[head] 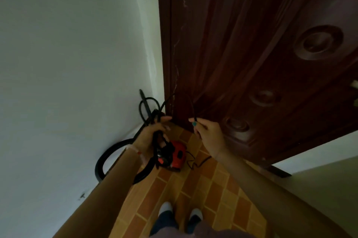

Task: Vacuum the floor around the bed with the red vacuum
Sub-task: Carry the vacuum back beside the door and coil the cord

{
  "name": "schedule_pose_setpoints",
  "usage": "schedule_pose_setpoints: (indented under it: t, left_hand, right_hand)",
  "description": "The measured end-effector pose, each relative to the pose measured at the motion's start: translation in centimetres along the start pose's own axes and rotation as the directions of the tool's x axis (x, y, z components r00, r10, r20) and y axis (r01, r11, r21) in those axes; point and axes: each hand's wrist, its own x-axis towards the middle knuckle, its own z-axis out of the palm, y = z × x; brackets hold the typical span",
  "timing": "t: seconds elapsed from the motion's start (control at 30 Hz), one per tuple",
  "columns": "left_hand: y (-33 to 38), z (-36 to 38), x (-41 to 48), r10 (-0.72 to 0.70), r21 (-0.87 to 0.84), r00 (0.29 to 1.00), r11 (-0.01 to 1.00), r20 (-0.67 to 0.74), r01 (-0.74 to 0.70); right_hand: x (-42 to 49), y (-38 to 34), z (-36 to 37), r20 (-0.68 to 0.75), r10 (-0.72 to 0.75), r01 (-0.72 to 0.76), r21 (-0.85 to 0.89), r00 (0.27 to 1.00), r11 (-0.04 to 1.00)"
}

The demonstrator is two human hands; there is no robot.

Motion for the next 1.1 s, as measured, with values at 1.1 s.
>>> schedule_pose_setpoints:
  t: [1.1]
  left_hand:
    - [3.4, 3.2, -1.9, 0.172, -0.317, 0.985, 0.933, -0.029, -0.172]
  right_hand:
    - [-0.4, 6.8, 2.3, 0.588, 0.251, -0.173, -0.186, 0.769, 0.967]
